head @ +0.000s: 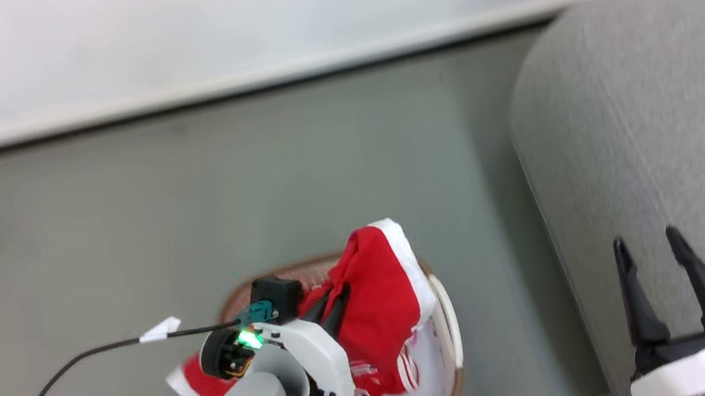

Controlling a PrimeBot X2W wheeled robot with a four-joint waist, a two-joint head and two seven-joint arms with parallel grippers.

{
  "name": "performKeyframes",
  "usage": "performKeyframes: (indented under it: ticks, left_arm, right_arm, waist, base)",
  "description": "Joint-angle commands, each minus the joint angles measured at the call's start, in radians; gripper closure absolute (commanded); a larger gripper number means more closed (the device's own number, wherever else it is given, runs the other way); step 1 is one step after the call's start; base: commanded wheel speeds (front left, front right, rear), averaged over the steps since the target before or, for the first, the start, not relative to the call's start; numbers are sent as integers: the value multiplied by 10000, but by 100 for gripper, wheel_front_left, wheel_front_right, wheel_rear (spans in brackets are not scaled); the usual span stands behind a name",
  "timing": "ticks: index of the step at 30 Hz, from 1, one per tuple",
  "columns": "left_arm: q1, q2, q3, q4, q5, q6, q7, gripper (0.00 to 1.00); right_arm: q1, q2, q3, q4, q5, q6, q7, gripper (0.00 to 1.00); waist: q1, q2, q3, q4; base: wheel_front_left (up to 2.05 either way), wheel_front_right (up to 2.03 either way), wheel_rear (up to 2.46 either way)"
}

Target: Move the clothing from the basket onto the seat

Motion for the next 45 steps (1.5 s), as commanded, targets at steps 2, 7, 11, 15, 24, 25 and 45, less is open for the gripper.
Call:
performKeyframes:
  ticks: [2, 7, 11, 15, 24, 25, 45]
  left_arm:
    - [293, 219, 107, -523, -36, 221, -144, 100]
    - [586, 608, 314, -1996, -76, 736, -164, 100]
    - [706, 1005, 465, -3518, -23, 1258, 37, 100]
    - [677, 1281, 534, -4748, 95, 1622, 292, 100]
    - [1032, 2042, 275, -7523, 270, 2341, 1413, 100]
    - [1084, 2099, 238, -7647, 298, 2376, 1477, 100]
    - [1133, 1398, -725, -7935, -71, 1445, 1636, 100]
  right_arm:
    - [413, -44, 58, 82, -87, -28, 6, 0]
    - [821, -46, 354, 174, -243, -28, 6, 0]
    - [983, -40, 787, 185, -307, -28, 8, 0]
    - [996, -133, 1321, 70, -136, -28, 8, 0]
    - [-9, -1523, 4510, -318, 1958, -26, 8, 0]
    - [-203, -1726, 4854, -322, 2311, -26, 6, 0]
    - [-4026, -2808, 9646, 857, 6719, -27, 6, 0]
  waist:
    - [2, 0, -1704, 658]
    - [2, 0, -2556, 771]
    - [2, 0, -2964, 785]
    - [2, 0, -3085, 790]
    - [2, 0, -3260, 561]
    - [2, 0, -3269, 541]
    - [2, 0, -3388, 984]
  base:
    - [0, 0, 0]
    - [0, 0, 0]
    - [0, 0, 0]
    - [0, 0, 0]
    - [0, 0, 0]
    - [0, 0, 0]
    - [0, 0, 0]
